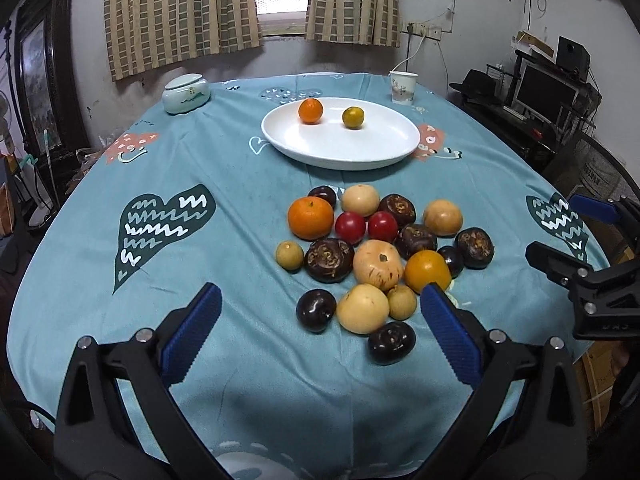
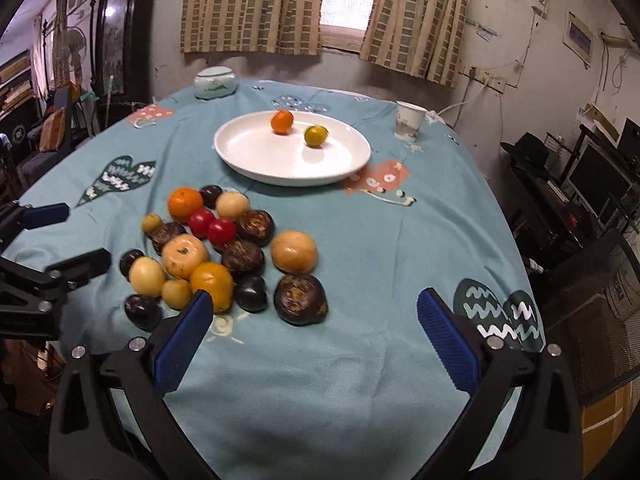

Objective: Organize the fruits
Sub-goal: 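Grasp a dark mangosteen with each tool from the cluster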

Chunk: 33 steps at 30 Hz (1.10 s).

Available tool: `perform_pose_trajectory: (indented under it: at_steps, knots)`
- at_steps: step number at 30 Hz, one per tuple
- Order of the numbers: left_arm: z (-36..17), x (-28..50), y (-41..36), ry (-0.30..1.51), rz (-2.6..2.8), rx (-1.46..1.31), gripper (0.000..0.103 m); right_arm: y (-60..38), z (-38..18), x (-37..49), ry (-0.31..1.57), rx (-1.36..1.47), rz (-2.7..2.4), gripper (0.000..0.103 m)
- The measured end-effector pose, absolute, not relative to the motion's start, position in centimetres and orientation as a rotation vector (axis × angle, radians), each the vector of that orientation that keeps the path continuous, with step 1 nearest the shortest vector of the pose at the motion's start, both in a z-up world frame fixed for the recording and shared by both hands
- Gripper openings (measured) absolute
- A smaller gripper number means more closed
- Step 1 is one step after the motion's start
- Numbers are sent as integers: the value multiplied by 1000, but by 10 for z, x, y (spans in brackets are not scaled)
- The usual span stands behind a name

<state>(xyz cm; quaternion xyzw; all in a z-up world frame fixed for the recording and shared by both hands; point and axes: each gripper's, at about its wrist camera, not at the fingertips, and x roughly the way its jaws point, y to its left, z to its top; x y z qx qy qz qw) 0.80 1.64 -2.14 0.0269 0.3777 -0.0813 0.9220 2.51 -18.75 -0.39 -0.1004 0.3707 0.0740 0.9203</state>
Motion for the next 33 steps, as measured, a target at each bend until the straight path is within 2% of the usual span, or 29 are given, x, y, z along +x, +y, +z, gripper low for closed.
perform_pose_trajectory:
  at_steps: [2,3,4,5,9,10,13,22,24,27,29,30,33]
  knots:
    - [-24,7,15,782,-177,61,101,-194,-16,29,779,-181,174,100]
    - [-26,6,14,786,-182,63,101,-196,-21,32,790,-167,187,96]
    - [-28,4,13,793,-188,67,101,-197,-28,37,813,-154,198,84]
    - [-30,3,12,798,-191,69,101,-197,-33,40,831,-150,207,80]
    - [-36,-2,8,822,-215,74,101,-195,-56,60,888,-157,216,75]
    - [-37,-3,7,825,-216,76,101,-195,-61,65,902,-153,224,71]
    - [-41,-5,4,845,-220,76,101,-192,-76,84,959,-120,278,45]
    - [-48,-4,-12,874,-215,86,100,-202,-45,46,894,-78,266,45]
    - [-54,-1,-19,890,-215,98,96,-209,-38,33,880,-68,265,45]
    - [-66,6,-28,924,-216,113,81,-217,-34,27,874,-45,268,45]
    - [-74,11,-30,949,-215,113,49,-221,-32,24,868,-30,274,45]
    - [-79,15,-29,971,-213,102,43,-222,-31,22,866,-28,275,45]
    - [-79,14,-26,967,-226,61,35,-223,-28,19,859,-19,280,45]
